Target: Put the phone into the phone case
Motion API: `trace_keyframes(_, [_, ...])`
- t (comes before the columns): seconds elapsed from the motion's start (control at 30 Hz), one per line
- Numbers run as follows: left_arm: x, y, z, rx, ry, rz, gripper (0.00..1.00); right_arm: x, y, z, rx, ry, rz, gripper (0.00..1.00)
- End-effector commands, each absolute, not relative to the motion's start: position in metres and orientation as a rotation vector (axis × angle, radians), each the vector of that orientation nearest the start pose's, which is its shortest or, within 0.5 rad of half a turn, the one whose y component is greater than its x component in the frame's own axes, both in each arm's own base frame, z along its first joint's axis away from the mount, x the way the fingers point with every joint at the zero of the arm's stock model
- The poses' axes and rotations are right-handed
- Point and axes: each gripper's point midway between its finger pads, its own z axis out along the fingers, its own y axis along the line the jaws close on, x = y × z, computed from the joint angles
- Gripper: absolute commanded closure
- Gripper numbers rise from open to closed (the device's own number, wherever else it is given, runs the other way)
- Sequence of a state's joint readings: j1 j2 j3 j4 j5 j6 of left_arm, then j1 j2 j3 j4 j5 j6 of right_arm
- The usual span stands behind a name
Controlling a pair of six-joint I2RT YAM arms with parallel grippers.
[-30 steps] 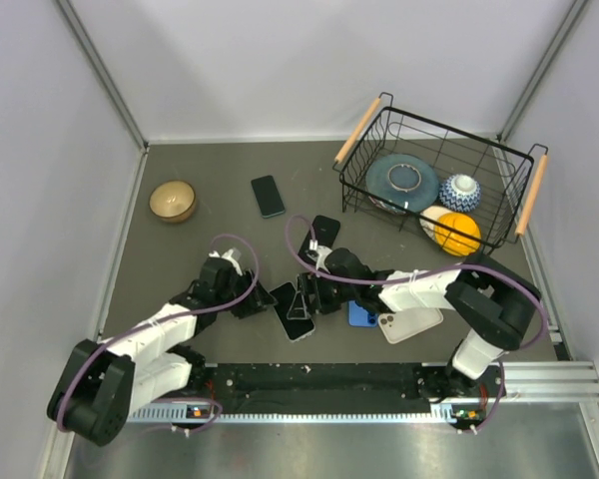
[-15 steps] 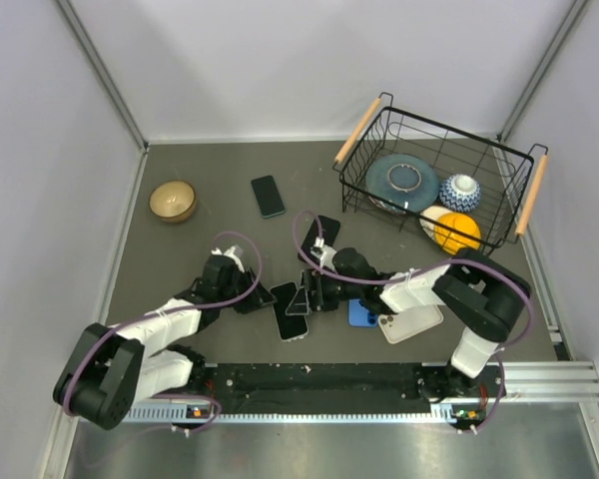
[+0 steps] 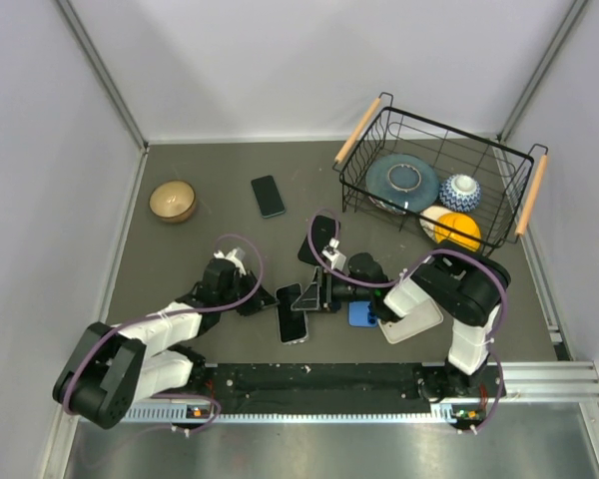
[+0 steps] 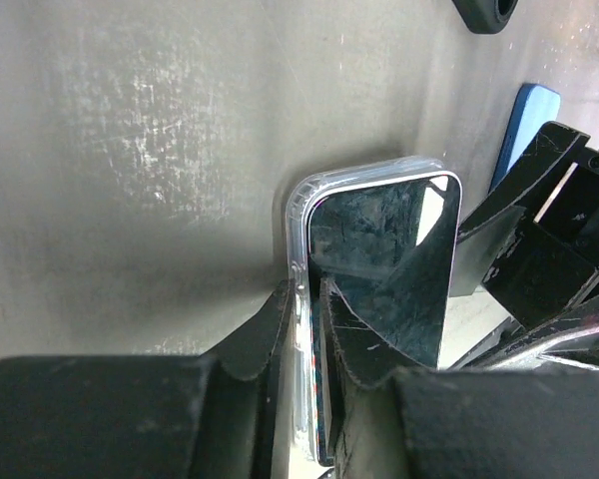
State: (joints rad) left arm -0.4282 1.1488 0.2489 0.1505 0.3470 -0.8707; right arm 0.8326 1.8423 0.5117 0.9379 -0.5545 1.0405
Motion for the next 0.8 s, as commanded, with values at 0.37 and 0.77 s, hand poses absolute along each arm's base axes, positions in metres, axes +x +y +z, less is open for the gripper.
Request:
trace_keyframes(0.37, [0.169,-0.19,0.009,-0.341,2.586,-1.031,0.85,0.178,0.383,0.096,-0.286,2.115,1.758,0.86])
trace_keyframes(0.77, [0.169,-0.19,0.01,-0.336,2.583,-1.031,0.8,0.185,0.375,0.071,-0.259,2.283,1.563,0.74])
